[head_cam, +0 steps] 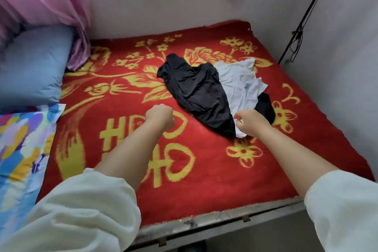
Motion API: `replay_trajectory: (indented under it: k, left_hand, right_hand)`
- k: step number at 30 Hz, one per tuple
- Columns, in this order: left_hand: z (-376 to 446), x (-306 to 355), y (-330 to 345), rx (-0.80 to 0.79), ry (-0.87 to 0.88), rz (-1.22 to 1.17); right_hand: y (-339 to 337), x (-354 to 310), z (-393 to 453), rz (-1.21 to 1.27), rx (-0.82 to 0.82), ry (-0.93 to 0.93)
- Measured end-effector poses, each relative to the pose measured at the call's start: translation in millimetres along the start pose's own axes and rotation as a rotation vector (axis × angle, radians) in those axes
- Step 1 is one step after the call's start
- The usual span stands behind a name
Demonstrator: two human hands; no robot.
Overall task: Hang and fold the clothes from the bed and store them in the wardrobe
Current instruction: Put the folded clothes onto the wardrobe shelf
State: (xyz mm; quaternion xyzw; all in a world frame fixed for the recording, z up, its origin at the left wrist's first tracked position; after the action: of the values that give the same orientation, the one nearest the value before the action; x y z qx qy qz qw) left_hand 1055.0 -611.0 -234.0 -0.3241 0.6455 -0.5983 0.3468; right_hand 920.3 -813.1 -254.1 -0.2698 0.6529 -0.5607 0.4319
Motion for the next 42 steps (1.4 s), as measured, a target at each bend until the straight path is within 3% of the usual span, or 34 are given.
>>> replay_trajectory:
  k: [9, 14, 21, 26, 30, 34, 38, 42]
  left_hand:
    - [85.9, -3.4, 156.0, -0.228, -0.047, -0.122]
    - [106.4, 17.7, 251.2, -0.299, -0.139, -0.291]
    - [95.1, 43.0, 369.3, -0.352, -0.07, -0.277]
    - [87.5, 37.5, 390.9, -0.281, -0.045, -0.317]
    - [88.4, 37.8, 385.9, -0.297, -0.108, -0.411]
    - [93.7, 41.8, 364.2, -0.237, -0.236, -0.617]
    - [90.2, 53.0, 322.0, -0.067, -0.286, -0.735]
    - [82.9, 87.5, 286.8, 0.111, -0.016, -0.71]
  right_hand:
    - [123.2, 32.9, 74.3, -0.082, -0.276, 0.132]
    - [220.4, 56.1, 107.7, 0.009, -0.3, 0.271]
    - [312.4, 98.3, 150.9, 0.682, 0.053, 0.855]
    - [342.6, 109.6, 185.1, 1.289, 0.264, 1.173]
    - [317.5, 93.1, 197.7, 1.328, 0.128, 0.886]
    - [276.5, 95.0, 166.1, 1.438, -0.127, 0.71]
    - [229.9, 93.3, 123.0, 0.958, -0.426, 0.384]
    - [227.6, 99.1, 58.6, 0.421, -0.838, 0.032]
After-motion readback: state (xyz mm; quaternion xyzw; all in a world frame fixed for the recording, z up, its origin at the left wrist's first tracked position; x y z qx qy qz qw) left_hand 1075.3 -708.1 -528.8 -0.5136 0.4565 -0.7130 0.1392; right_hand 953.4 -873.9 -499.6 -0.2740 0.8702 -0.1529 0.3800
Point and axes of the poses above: each hand's wrist, its own z-axis towards the middle knuckle, its own y-axis out of the palm, x = y × z, the point moved 6 cm from there along z, towards the middle knuckle, and after that the axes turned 14 degrees about x, right-handed, at the moved point
